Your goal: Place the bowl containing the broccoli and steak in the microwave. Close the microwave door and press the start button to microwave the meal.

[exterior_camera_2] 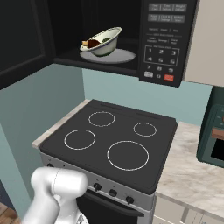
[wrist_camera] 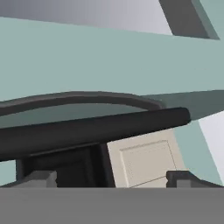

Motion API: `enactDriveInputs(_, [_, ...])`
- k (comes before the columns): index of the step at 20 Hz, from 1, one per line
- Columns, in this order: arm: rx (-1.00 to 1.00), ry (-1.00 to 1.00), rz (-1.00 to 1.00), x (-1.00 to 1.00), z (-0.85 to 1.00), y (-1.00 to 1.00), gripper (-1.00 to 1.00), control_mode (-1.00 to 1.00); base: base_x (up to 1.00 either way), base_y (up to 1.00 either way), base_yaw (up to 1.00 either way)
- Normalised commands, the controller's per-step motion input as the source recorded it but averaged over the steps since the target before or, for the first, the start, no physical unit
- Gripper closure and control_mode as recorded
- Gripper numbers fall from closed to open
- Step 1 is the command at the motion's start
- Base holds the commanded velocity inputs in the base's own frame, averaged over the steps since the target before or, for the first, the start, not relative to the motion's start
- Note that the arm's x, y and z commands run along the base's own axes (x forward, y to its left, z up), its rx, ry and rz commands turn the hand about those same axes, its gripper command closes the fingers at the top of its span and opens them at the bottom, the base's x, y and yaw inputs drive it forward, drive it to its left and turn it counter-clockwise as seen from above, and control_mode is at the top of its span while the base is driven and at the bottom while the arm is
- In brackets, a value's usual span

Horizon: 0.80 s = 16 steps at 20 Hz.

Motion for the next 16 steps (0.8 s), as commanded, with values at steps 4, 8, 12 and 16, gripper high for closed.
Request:
enactDriveInputs(4, [-0.16, 0.0, 0.0, -0.07, -0.16, 0.83, -1.0, -1.0, 0.0, 0.0, 0.0])
enactDriveInputs(8, [-0.18, 0.01, -0.01, 0.15, -0.49, 0.61, -1.0, -1.0, 0.0, 0.0, 0.0])
enactDriveInputs(12, [-0.17, 0.05, -0.05, 0.44, -0.44, 0.52, -1.0, -1.0, 0.0, 0.0, 0.0])
enactDriveInputs(16, [-0.16, 0.04, -0.09, 0.55, -0.24, 0.34, -1.0, -1.0, 0.0, 0.0, 0.0])
